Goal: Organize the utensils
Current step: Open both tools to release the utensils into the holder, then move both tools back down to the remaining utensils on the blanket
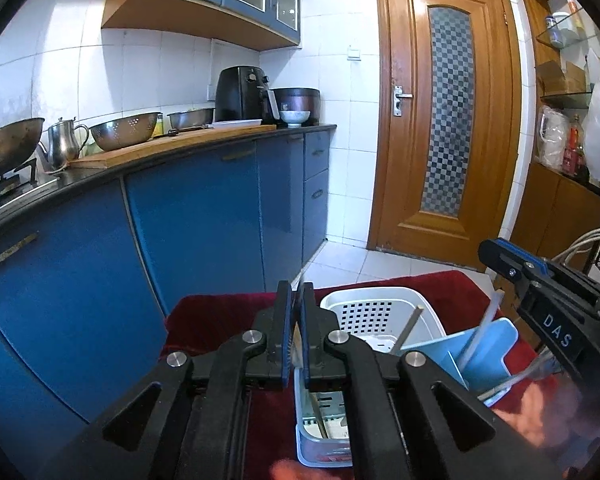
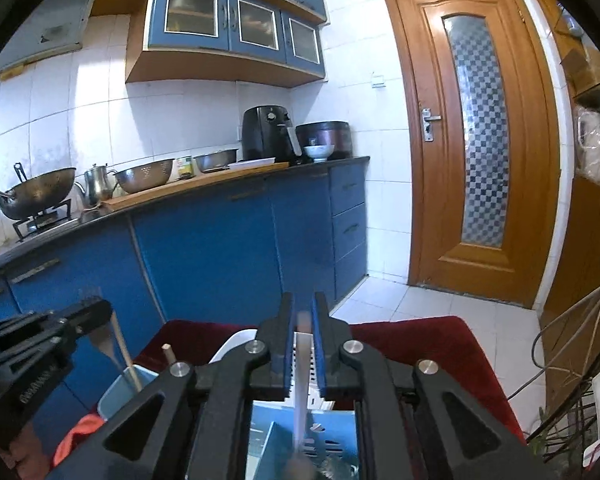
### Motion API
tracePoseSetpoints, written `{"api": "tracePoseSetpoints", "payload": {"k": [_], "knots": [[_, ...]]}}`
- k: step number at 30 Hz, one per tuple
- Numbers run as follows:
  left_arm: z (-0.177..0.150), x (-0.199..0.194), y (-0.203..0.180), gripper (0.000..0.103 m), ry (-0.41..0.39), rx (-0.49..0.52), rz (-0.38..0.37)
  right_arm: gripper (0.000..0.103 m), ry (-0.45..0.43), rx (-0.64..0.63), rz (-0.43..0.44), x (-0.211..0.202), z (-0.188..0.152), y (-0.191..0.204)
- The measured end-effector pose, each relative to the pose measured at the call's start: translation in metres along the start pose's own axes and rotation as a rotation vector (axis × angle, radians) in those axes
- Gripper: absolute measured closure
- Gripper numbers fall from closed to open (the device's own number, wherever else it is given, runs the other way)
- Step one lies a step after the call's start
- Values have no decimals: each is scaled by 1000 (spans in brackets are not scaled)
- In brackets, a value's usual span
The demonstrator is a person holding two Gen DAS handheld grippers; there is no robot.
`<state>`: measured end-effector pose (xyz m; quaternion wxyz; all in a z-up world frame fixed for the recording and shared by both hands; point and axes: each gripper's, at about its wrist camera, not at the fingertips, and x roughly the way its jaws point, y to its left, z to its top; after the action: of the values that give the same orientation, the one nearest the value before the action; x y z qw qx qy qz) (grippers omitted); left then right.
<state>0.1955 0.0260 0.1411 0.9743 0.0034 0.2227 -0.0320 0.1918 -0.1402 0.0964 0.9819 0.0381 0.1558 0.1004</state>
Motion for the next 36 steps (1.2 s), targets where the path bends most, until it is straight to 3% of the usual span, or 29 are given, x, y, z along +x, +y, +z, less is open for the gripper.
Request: {"api": "tracePoseSetpoints", "payload": {"k": [3,15,23,30,36], "knots": [[0,-9,-5,73,-19,13,1,80,0,19,25,-7,3,-1],[8,-63,-7,73,-19,-7,-39,79,31,86,126,-55,10,-6],[-3,-103,-9,73,-7,4,-24,79,124,124,178,-94,4,-5],[-24,-132,-8,73,56,-22,-29,79,228,122,196,-126,-16,1],[-54,-149,-10,73,136,-41,-103,79,303,120,212,-140,-44,0]]}}
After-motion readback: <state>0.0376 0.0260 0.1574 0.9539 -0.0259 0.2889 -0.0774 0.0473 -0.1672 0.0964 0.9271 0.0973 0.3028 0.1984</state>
